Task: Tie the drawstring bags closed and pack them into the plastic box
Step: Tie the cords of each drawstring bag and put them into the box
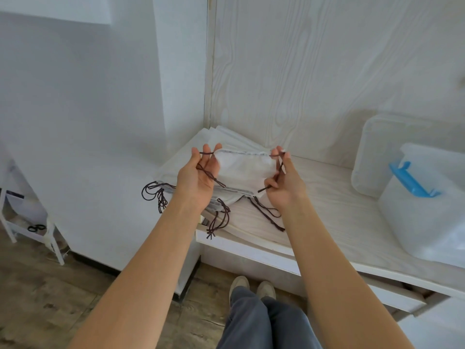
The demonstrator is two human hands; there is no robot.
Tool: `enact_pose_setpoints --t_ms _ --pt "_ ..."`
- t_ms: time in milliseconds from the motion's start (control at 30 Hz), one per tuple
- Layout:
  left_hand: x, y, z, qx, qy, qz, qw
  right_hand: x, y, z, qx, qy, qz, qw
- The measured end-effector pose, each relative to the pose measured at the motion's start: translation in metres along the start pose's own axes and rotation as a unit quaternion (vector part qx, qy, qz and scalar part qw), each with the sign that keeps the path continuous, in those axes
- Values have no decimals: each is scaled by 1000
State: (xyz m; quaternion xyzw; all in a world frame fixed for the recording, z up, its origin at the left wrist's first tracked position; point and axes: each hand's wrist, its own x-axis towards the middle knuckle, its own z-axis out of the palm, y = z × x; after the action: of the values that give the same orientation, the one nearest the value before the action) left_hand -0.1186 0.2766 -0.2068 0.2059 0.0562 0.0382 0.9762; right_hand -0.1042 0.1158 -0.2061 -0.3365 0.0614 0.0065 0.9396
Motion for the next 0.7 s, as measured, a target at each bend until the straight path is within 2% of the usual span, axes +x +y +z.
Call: enact_pose_setpoints --t_ms 100,167,200,233,267,300,333,400,433,533,567,600,633,700 --pt "1 4 3 51 14 20 998 3 -8 -2 -118 4 -53 992" --pt "3 8 7 73 8 26 997 3 -14 -2 -226 -19 -129 965" --pt "4 10 9 85 1 27 996 2 -18 -1 -302 -37 -176 936" --pt "6 13 10 116 -4 35 993 1 -23 0 -395 -57 -221 890" --pt "7 15 11 186 -6 62 981 0 -27 1 -491 -78 -263 827" --pt "9 18 10 303 -14 113 946 0 -31 3 -571 -102 -295 759" --pt "9 19 9 445 -34 176 877 0 -33 3 -633 -128 -318 694" --pt "6 21 6 662 -113 277 688 4 -35 2 -711 -153 -358 586" --pt "5 22 6 719 -154 308 603 5 -35 1 -733 -156 -377 545" --pt "2 27 9 818 -221 363 387 8 -33 -5 -776 -163 -440 423" --pt "3 29 10 837 -229 364 339 9 -34 -6 -786 -161 -456 386" --pt "4 30 10 849 -234 362 306 9 -36 -6 -794 -153 -468 356" --pt "5 31 10 856 -238 365 277 10 -37 -6 -800 -143 -478 333" --pt "6 28 8 854 -251 415 186 9 -37 -6 -808 -117 -494 299"
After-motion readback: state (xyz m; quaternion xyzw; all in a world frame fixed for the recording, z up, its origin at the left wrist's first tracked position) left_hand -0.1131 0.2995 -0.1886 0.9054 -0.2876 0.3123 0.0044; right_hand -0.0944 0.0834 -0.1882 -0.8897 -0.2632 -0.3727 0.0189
